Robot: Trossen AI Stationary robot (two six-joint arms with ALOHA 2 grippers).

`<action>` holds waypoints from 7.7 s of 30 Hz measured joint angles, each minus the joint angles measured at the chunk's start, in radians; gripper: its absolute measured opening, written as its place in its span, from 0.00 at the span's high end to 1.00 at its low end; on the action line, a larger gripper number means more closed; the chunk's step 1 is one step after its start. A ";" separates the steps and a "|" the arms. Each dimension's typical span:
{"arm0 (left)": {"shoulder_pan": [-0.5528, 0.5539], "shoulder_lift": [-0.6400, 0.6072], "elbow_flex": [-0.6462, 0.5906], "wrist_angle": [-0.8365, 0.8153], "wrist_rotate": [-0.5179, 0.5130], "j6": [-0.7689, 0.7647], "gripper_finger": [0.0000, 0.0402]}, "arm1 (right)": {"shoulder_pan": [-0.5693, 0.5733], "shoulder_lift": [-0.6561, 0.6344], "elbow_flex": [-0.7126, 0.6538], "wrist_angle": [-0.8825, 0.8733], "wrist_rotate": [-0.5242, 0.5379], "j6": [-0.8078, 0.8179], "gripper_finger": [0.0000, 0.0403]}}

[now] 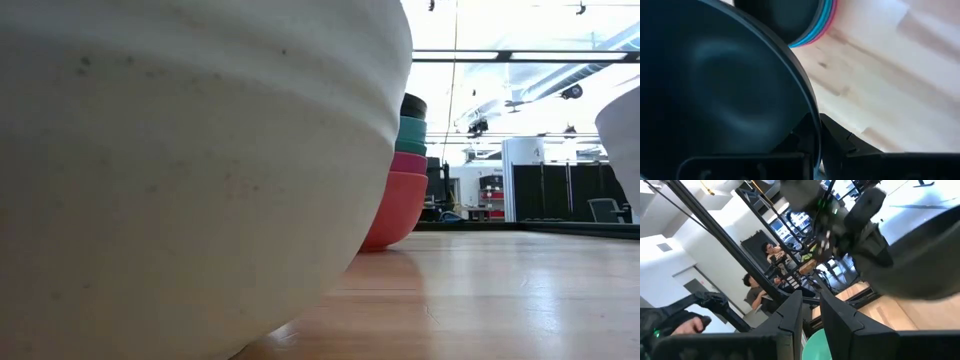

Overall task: Nest bowls inside each other
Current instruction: Stack the black bowl on the black bowl, then stack the right white bowl on the black bowl

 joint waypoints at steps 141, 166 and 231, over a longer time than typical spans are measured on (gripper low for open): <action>-0.079 0.262 0.106 0.153 0.070 -0.146 0.69 | 0.163 -0.112 0.000 -0.080 -0.014 -0.043 0.85; 0.006 -0.177 -0.825 1.596 0.375 -1.192 1.00 | 0.158 0.100 -0.164 0.118 0.122 -0.135 0.86; 0.036 -0.800 -1.001 1.472 0.429 -1.342 1.00 | 0.504 0.114 0.289 -1.076 0.209 0.092 0.85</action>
